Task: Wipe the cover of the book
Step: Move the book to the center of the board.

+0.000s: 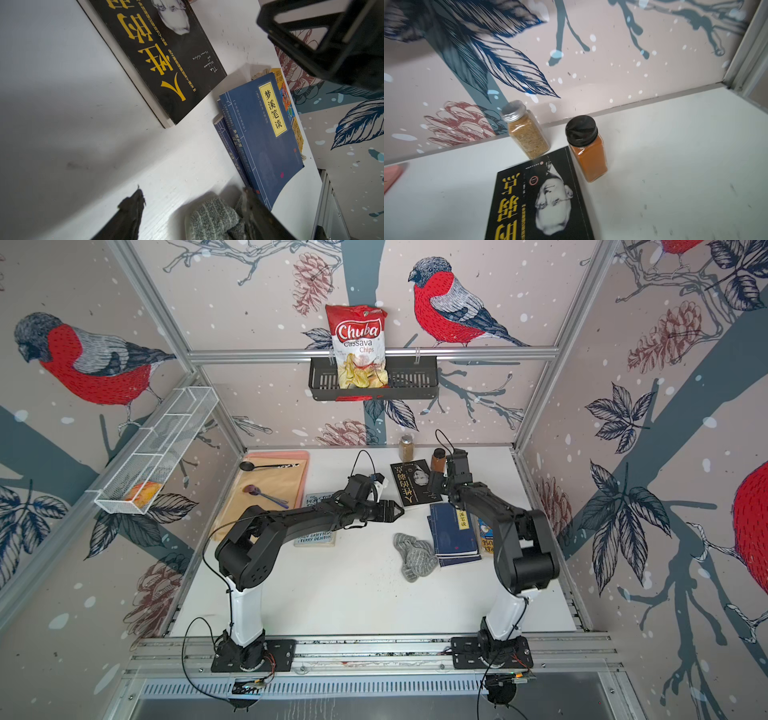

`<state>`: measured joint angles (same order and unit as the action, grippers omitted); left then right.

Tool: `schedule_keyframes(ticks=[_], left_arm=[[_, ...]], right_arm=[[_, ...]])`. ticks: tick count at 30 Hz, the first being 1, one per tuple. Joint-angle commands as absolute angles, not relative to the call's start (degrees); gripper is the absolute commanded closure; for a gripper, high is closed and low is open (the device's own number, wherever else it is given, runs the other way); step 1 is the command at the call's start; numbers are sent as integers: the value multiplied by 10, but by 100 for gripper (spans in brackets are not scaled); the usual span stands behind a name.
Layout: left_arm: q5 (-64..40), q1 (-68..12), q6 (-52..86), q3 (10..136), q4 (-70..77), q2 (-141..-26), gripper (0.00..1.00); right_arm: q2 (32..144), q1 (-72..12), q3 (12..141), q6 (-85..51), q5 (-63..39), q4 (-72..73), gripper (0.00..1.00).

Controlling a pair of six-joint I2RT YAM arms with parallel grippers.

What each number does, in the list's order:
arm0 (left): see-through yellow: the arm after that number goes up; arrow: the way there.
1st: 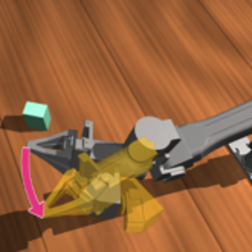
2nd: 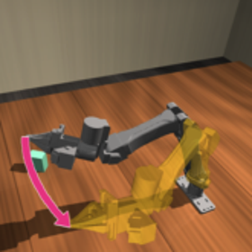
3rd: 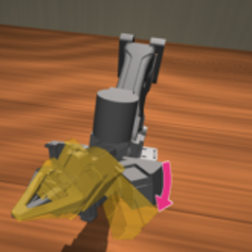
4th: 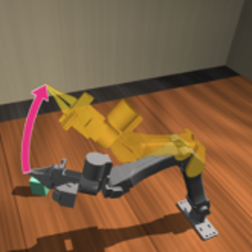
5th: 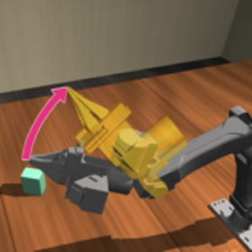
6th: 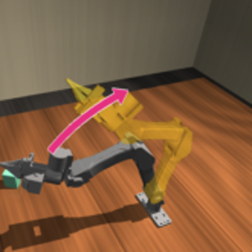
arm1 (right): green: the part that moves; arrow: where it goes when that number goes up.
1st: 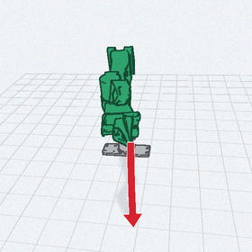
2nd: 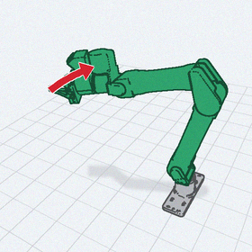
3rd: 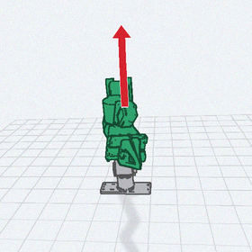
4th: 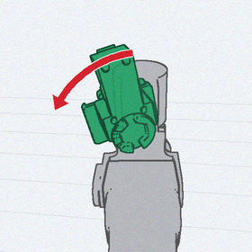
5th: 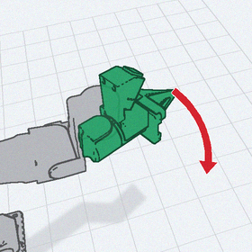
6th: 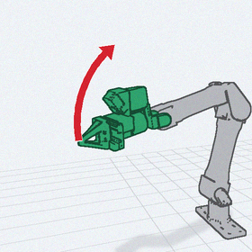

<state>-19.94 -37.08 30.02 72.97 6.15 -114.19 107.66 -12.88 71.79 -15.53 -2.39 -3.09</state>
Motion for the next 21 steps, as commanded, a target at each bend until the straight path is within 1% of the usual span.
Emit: schedule_keyframes(ticks=[1,4,9,14,21], left_arm=[[-155,-365,295,724,76,-1140,27],[-149,-359,295,737,75,-1157,27],[-149,-352,293,766,66,-1188,27],[-149,-346,294,755,82,-1187,27],[-150,-333,294,749,85,-1187,27]], right_arm=[[1138,-122,780,-129,-75,-89,25],[1184,-122,833,-125,-80,-116,24],[1241,-126,898,-111,-117,-160,24],[1283,-133,947,-104,-75,-198,24],[1320,-160,998,-68,-79,-249,25]])
